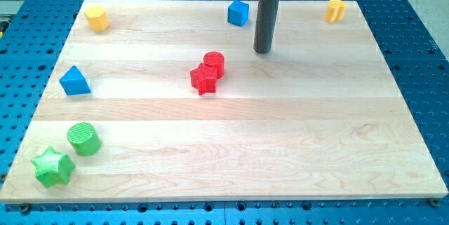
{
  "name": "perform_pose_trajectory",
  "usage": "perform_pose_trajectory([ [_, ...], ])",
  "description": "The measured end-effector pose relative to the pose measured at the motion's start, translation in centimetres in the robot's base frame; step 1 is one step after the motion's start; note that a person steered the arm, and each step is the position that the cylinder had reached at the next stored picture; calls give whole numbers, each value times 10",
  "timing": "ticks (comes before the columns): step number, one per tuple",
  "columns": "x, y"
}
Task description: Place your arm vertically above the red circle
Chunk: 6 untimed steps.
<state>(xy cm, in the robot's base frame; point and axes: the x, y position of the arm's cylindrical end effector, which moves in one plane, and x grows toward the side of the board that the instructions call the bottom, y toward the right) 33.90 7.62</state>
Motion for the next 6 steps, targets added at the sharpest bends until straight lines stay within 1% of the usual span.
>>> perform_pose_trajectory([
  [3, -1, 0],
  [5, -74, -60],
  [6, -74, -61],
])
